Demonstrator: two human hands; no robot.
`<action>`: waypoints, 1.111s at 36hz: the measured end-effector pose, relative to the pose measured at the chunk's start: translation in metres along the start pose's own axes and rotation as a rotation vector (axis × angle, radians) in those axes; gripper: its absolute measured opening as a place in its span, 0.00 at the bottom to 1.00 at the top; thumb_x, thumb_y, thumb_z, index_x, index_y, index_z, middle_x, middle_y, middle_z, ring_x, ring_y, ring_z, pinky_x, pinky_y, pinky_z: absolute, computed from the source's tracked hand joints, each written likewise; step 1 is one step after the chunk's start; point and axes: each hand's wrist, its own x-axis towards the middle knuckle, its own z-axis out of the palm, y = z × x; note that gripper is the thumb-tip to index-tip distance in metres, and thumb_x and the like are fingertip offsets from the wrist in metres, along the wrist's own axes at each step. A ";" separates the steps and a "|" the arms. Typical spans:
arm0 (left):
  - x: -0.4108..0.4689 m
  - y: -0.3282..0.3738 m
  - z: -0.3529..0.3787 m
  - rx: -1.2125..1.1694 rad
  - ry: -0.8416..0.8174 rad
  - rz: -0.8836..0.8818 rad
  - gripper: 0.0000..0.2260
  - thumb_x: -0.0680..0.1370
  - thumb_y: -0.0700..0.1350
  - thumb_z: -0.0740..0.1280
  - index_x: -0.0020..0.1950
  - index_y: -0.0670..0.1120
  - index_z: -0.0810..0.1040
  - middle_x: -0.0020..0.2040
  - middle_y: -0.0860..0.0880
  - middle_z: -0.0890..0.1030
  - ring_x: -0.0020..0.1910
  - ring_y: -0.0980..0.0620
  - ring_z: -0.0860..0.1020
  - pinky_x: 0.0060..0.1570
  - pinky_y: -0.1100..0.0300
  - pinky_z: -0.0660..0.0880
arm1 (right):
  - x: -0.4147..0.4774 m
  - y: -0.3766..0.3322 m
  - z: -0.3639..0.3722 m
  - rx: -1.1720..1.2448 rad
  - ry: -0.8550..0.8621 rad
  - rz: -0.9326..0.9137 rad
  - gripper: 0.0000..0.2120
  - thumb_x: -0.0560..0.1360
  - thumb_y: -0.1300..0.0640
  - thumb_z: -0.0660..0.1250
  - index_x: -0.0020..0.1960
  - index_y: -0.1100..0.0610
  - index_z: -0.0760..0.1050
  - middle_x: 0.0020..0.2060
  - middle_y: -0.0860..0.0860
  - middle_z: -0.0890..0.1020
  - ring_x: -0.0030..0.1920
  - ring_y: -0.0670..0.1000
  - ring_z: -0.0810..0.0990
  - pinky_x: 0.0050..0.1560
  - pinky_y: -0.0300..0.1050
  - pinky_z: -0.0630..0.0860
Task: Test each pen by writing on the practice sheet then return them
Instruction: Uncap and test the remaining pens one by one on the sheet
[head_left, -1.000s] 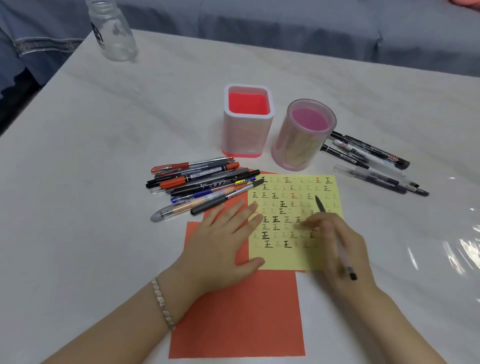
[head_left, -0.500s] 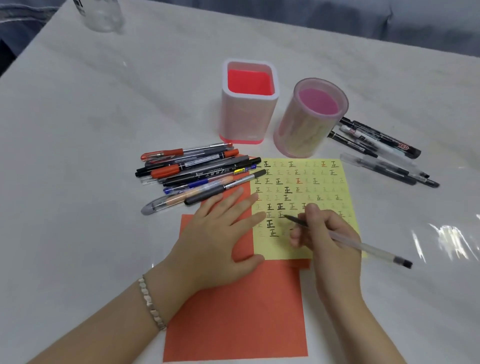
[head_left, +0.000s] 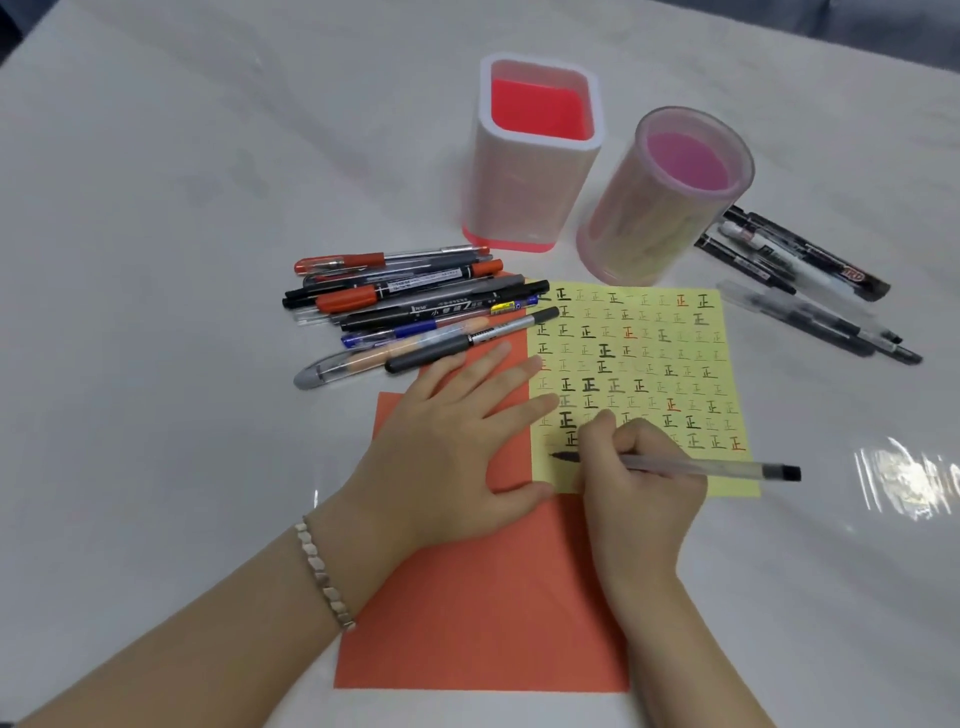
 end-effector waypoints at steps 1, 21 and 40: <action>0.000 0.000 0.000 -0.002 0.001 -0.003 0.28 0.69 0.64 0.61 0.66 0.54 0.74 0.70 0.52 0.69 0.72 0.50 0.62 0.70 0.52 0.55 | 0.000 0.000 0.000 -0.004 0.001 -0.008 0.18 0.66 0.58 0.63 0.21 0.55 0.61 0.17 0.48 0.65 0.22 0.44 0.63 0.26 0.30 0.61; 0.001 0.000 0.000 -0.012 0.014 -0.012 0.28 0.68 0.64 0.61 0.65 0.55 0.74 0.70 0.53 0.69 0.72 0.51 0.62 0.70 0.52 0.55 | 0.001 0.003 0.003 -0.035 -0.053 -0.094 0.19 0.66 0.59 0.64 0.20 0.50 0.59 0.16 0.47 0.64 0.22 0.45 0.62 0.26 0.34 0.59; 0.001 0.000 0.000 -0.012 0.017 -0.011 0.28 0.68 0.65 0.61 0.65 0.54 0.74 0.70 0.53 0.69 0.72 0.51 0.63 0.70 0.52 0.55 | 0.003 0.005 0.002 -0.059 -0.036 -0.070 0.20 0.65 0.59 0.63 0.20 0.49 0.58 0.16 0.47 0.63 0.22 0.45 0.61 0.26 0.35 0.59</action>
